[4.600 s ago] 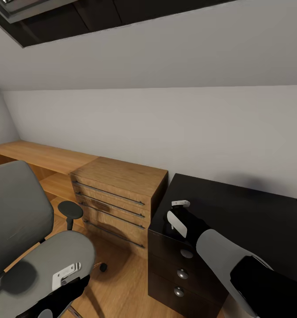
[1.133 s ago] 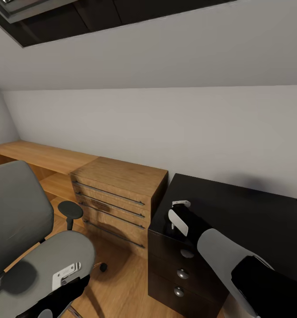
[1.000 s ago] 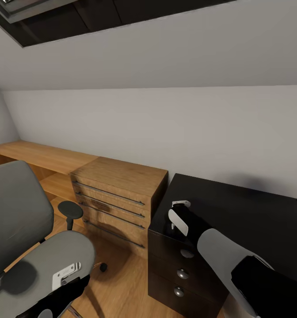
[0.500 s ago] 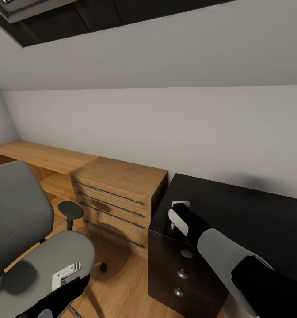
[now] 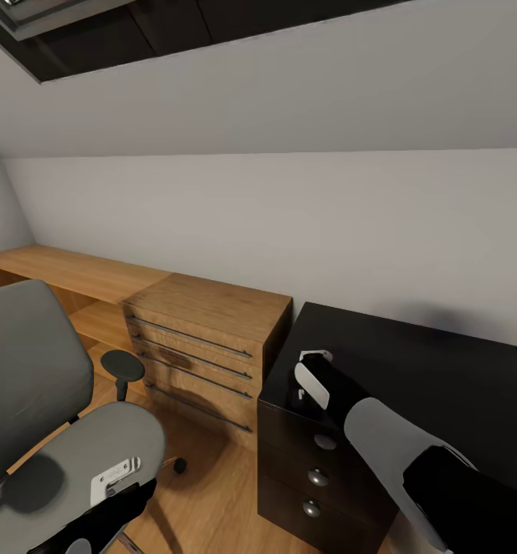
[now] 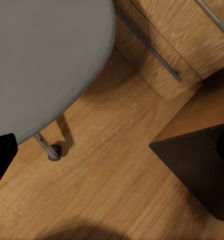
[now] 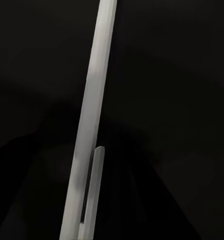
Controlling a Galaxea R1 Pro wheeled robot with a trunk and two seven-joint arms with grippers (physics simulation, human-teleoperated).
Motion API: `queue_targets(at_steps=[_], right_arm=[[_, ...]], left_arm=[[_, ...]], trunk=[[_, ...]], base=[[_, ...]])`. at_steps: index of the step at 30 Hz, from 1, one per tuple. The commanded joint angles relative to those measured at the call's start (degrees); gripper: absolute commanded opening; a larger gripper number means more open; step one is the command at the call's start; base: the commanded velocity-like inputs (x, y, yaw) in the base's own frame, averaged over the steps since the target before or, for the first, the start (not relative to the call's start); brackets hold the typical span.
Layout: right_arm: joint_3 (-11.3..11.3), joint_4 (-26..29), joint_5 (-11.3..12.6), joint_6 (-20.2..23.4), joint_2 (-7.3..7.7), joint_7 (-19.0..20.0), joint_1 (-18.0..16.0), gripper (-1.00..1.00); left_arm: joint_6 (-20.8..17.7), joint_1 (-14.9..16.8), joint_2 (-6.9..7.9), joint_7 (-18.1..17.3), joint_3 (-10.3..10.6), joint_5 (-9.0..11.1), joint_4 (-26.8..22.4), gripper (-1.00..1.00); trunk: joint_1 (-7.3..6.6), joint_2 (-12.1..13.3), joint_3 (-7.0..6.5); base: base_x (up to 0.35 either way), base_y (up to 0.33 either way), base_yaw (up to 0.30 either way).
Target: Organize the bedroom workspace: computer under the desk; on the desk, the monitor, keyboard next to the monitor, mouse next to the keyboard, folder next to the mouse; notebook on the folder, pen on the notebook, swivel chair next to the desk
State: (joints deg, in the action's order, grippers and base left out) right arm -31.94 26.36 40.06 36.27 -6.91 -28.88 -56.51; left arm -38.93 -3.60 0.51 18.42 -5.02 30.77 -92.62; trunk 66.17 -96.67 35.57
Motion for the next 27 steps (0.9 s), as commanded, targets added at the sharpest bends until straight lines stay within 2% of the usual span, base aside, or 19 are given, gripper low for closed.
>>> queue_targets(at_steps=[1, 8, 22, 27], right_arm=[[-0.4, -1.14, 0.51, 0.47, 0.06, -0.49, -0.05, -1.0], [0.64, -1.08, 0.54, 0.63, 0.07, -0.47, -0.08, -1.0], [2.84, 0.12, 0.67, 1.53, 1.21, -0.24, -0.07, -1.0], [4.4, 0.74, 0.94, 3.13, 1.58, -0.21, -0.04, -1.0]], left_arm=[[-0.15, 0.0, 0.02, 0.48, 0.01, 0.61, -0.1, 1.0], [-0.17, 0.0, 0.02, 0.5, -0.01, 0.61, -0.1, 1.0], [-0.18, 0.0, 0.02, 0.57, -0.08, 0.61, -0.1, 1.0], [-0.18, 0.0, 0.02, 0.57, -0.08, 0.57, -0.1, 1.0]], trunk=[[0.01, -0.02, 0.06], [0.01, -0.02, 0.06], [0.01, -0.02, 0.06], [0.01, -0.02, 0.06]], base=[[0.0, 0.0, 0.0], [0.0, 0.0, 0.0], [0.0, 0.0, 0.0], [0.0, 0.0, 0.0]])
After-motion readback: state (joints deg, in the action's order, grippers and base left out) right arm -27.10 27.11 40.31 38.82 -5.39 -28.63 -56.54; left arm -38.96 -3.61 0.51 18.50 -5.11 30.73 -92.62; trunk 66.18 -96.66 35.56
